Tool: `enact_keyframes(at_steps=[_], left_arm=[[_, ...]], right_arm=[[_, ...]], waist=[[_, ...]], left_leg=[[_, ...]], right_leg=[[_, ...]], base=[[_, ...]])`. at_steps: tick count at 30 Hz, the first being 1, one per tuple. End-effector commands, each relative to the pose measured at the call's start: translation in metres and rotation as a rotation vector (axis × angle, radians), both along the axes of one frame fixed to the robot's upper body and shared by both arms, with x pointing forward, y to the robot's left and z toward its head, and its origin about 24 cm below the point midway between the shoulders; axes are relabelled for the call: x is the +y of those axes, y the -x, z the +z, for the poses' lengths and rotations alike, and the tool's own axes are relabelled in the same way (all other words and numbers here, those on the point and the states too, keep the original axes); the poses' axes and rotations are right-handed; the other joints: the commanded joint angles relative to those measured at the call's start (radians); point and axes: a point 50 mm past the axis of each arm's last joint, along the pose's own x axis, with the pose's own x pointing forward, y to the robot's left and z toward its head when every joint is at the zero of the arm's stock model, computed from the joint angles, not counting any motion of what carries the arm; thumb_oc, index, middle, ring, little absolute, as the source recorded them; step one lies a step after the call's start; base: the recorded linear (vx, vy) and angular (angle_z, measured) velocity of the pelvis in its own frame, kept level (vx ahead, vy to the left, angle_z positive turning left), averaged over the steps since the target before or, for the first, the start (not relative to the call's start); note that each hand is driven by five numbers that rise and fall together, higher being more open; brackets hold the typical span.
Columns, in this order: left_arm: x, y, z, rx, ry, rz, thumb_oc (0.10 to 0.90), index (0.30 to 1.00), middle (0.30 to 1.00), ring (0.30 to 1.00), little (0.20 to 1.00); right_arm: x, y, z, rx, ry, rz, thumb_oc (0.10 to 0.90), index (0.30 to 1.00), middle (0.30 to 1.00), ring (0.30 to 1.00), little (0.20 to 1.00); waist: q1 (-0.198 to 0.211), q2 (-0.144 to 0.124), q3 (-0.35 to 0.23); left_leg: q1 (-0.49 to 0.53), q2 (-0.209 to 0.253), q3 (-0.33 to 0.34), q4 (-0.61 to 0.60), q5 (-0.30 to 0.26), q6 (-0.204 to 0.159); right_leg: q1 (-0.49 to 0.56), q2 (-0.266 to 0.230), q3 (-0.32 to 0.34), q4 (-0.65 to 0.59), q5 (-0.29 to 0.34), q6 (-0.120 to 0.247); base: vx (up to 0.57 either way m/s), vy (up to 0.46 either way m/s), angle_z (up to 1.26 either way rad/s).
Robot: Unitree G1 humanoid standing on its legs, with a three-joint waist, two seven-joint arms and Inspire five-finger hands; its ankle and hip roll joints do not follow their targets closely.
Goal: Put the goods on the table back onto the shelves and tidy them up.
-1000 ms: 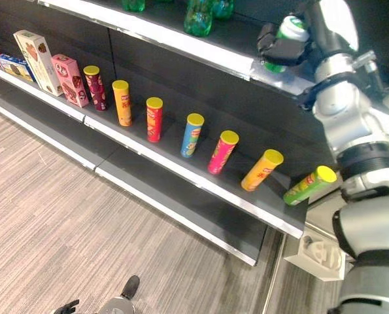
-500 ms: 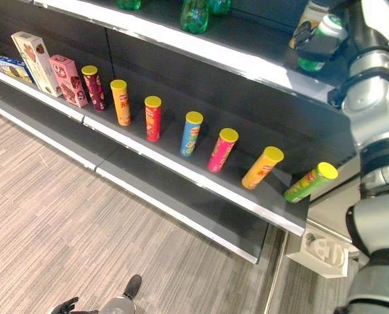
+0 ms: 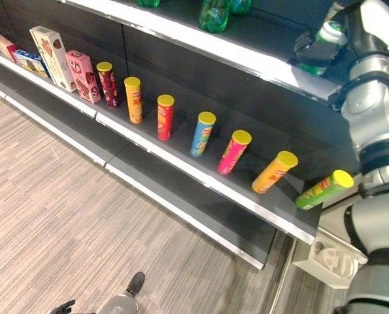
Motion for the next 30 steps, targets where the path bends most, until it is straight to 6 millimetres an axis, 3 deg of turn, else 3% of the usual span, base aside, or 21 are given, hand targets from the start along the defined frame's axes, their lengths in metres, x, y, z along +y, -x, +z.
enact_keyframes(at_steps=[1,4,7,8,9,10,30], left_arm=[[0.027,-0.035,0.020,-0.102,-0.106,-0.104,0.800,0.900,0.900,0.900,0.900],[0.020,-0.031,0.016,-0.091,-0.078,-0.089,0.800,0.900,0.900,0.900,0.900],[0.019,-0.035,0.016,-0.103,-0.075,-0.086,0.800,0.900,0.900,0.900,0.900],[0.019,-0.036,0.016,-0.106,-0.074,-0.087,0.800,0.900,0.900,0.900,0.900],[0.019,-0.036,0.016,-0.106,-0.074,-0.087,0.800,0.900,0.900,0.900,0.900],[0.018,-0.039,0.017,-0.111,-0.072,-0.092,0.800,0.900,0.900,0.900,0.900],[0.015,-0.039,0.015,-0.096,-0.059,-0.112,0.800,0.900,0.900,0.900,0.900]], right_arm=[[0.009,0.008,0.045,-0.141,0.058,-0.002,0.400,0.300,0.300,0.300,0.300],[0.001,0.015,0.056,-0.134,0.070,-0.051,0.400,0.300,0.300,0.300,0.300],[0.002,0.013,0.055,-0.120,0.068,-0.047,0.400,0.300,0.300,0.300,0.300],[0.002,0.012,0.055,-0.117,0.066,-0.045,0.762,0.844,0.844,0.844,0.844],[0.002,0.012,0.055,-0.117,0.066,-0.045,0.762,0.844,0.844,0.844,0.844],[0.004,0.010,0.053,-0.113,0.062,-0.040,0.800,0.900,0.900,0.900,0.900],[0.001,0.010,0.050,-0.104,0.050,-0.052,0.800,0.900,0.900,0.900,0.900]], waist=[[-0.010,-0.036,-0.025],[0.001,-0.034,-0.020],[-0.001,-0.033,-0.019],[-0.001,-0.033,-0.019],[-0.001,-0.033,-0.019],[0.000,-0.034,-0.020],[-0.001,-0.044,-0.027]], left_leg=[[0.041,-0.007,0.126,0.002,-0.140,-0.006],[0.040,-0.010,0.124,0.002,-0.138,-0.006],[0.041,-0.010,0.125,0.002,-0.138,-0.005],[0.041,-0.009,0.125,0.002,-0.137,-0.005],[0.041,-0.009,0.125,0.002,-0.137,-0.005],[0.040,-0.008,0.124,0.002,-0.138,-0.005],[0.046,-0.007,0.124,0.002,-0.143,-0.004]], right_leg=[[-0.013,-0.021,0.051,0.064,-0.113,-0.020],[-0.012,-0.021,0.048,0.063,-0.112,-0.019],[-0.011,-0.020,0.050,0.061,-0.110,-0.019],[-0.011,-0.020,0.050,0.060,-0.110,-0.019],[-0.011,-0.020,0.050,0.060,-0.110,-0.019],[-0.010,-0.019,0.049,0.059,-0.111,-0.020],[0.000,-0.014,0.045,0.046,-0.106,-0.018]], base=[[0.00,0.000,0.00],[0.00,0.000,0.00],[0.00,0.000,0.00],[0.00,0.000,0.00],[0.00,0.000,0.00],[0.00,0.000,0.00],[0.00,0.000,0.00]])
